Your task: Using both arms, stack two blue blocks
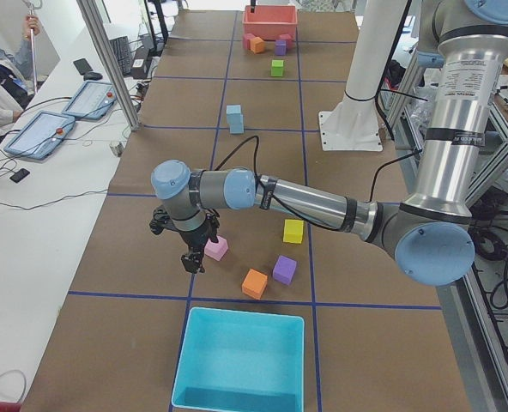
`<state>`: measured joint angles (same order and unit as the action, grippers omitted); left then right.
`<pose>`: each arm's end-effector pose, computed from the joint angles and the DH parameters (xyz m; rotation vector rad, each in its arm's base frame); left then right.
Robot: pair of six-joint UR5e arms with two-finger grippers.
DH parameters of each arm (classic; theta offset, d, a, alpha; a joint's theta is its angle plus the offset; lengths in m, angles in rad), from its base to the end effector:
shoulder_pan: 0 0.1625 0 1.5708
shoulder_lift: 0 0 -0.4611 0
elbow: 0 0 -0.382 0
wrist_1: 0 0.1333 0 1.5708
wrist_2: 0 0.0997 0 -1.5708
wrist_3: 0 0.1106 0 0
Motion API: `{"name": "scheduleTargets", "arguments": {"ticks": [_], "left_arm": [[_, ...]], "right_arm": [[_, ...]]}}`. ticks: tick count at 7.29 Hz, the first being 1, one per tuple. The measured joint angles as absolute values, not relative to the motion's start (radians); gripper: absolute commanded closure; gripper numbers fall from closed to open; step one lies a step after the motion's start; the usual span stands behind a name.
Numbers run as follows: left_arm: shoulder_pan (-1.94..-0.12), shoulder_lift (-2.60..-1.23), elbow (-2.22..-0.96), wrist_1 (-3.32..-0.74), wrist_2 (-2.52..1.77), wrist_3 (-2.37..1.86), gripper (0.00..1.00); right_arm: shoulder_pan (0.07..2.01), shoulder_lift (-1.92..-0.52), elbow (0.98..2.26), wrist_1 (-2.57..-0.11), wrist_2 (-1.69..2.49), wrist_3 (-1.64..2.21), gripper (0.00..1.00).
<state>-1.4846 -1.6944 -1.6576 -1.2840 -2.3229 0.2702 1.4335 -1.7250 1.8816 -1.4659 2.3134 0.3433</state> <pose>-0.0124 -0.5267 0.6284 -0.0034 0.7584 0.3105 -0.0001 -0.4279 0.6115 0.0665 -0.7764 0.0984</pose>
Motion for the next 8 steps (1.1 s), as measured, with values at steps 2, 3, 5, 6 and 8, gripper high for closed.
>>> {"name": "scheduleTargets", "arguments": {"ticks": [2,3,5,6,8], "left_arm": [[-1.487,-1.657,-1.604,-1.358,-2.336,0.271,0.01],[-1.488,-1.648,-1.573,-1.4,-2.338,0.269,0.01],[-1.488,-1.644,-1.548,-1.43,-2.338,0.262,0.01],[-1.488,-1.644,-1.546,-1.427,-2.338,0.257,0.01],[-1.491,-1.645,-1.546,-1.42,-2.337,0.23,0.01]], "right_arm": [[1.433,-1.728,1.878,-1.466,2.313,0.337,0.0],[1.433,-1.729,1.878,-1.466,2.313,0.337,0.0],[1.433,-1.729,1.878,-1.466,2.313,0.337,0.0],[1.433,-1.729,1.878,-1.466,2.313,0.337,0.0],[1.433,-1.728,1.88,-1.466,2.313,0.337,0.0]]}}
